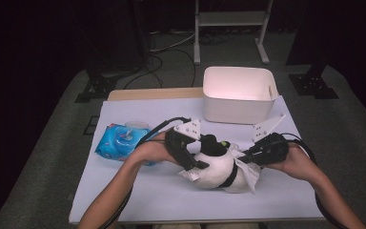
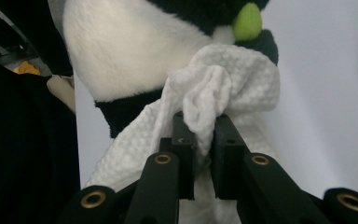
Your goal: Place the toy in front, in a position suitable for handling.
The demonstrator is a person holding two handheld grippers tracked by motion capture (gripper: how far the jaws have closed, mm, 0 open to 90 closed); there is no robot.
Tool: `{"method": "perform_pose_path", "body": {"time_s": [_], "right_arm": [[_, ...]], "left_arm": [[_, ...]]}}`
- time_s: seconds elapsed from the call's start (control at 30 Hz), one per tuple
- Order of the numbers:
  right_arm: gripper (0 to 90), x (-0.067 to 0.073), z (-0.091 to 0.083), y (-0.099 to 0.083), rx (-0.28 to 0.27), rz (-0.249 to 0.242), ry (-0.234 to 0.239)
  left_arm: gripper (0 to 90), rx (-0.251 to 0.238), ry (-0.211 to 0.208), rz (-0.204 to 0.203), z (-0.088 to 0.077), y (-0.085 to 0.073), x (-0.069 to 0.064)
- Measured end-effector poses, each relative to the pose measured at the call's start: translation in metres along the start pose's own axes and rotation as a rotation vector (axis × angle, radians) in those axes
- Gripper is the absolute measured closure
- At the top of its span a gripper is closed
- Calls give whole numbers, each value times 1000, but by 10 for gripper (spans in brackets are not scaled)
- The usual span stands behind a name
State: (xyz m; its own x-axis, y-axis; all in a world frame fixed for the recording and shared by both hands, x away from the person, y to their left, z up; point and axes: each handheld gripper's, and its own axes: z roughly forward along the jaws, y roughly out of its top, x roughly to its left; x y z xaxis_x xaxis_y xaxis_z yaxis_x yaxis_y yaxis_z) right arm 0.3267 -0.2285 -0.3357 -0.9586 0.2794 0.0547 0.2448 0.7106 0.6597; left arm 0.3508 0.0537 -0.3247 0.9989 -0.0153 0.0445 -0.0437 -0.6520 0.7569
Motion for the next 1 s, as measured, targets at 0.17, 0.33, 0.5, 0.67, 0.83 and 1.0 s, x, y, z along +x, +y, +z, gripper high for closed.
{"method": "perform_pose_path", "body": {"time_s": [0.17, 0.33, 0.5, 0.67, 0.83, 1.0], "right_arm": [[809, -3, -5, -8, -18, 26, -8], [809, -5, -8, -13, -25, 43, -15], [809, -6, -9, -16, -34, 50, -7], [809, -9, -13, -22, -40, 78, -34], [809, -9, -16, -29, -55, 91, -32], [809, -8, -16, -31, -60, 101, -28]], "left_arm": [[122, -10, -5, -5, -8, 3, -3], [122, -1, -43, -12, -5, 1, -6], [111, -13, -68, -31, -2, -4, -7], [105, 26, -71, -31, 4, -11, -10], [105, 12, -66, -49, 10, -17, -8], [107, 16, -39, -44, 14, -17, -7]]}}
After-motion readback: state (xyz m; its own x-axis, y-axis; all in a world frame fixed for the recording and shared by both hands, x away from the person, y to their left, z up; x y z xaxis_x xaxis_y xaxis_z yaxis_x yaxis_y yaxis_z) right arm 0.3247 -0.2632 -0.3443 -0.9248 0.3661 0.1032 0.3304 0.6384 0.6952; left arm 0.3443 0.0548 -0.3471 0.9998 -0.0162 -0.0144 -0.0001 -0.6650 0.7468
